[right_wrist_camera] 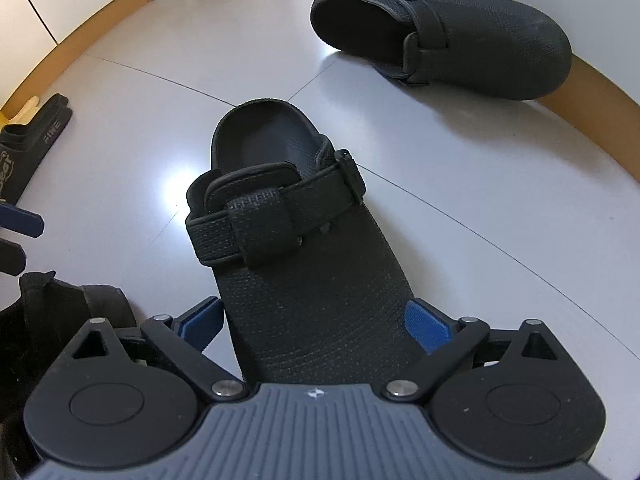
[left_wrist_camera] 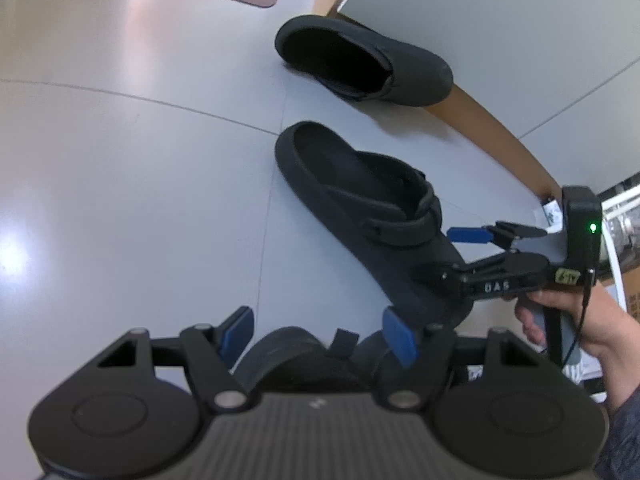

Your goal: Organize scattered shoes

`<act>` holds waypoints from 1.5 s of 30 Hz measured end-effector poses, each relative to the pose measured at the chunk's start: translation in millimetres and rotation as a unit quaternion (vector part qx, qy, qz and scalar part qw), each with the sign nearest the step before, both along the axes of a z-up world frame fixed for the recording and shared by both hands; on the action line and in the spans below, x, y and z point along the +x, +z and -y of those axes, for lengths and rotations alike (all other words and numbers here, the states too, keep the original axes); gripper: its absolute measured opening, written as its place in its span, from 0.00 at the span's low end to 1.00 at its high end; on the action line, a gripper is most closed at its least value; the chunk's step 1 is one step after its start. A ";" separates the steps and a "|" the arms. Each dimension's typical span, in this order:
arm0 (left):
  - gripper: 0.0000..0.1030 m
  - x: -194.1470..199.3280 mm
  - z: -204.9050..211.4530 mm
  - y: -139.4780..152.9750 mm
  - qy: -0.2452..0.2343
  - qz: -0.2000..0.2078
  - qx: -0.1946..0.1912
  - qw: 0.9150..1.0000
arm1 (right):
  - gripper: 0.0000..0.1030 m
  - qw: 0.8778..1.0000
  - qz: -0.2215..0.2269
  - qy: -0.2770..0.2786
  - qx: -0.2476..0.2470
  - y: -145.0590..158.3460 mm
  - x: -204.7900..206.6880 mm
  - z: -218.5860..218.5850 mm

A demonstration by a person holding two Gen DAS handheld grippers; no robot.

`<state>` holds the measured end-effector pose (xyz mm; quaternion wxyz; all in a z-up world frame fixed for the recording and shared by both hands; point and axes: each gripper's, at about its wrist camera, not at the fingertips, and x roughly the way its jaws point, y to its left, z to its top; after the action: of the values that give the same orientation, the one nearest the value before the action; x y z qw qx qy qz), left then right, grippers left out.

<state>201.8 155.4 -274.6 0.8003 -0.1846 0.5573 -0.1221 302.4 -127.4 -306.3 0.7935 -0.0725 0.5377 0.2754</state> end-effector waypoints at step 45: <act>0.71 -12.3 7.9 6.8 -0.022 0.009 0.018 1.000 | 0.96 0.964 -0.071 -0.233 0.110 -21.9 14.4 20.2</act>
<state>189.5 147.5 -267.8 0.8057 -0.1568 0.5560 -0.1310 316.8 -147.7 -328.2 0.7987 0.1620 0.5611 0.1451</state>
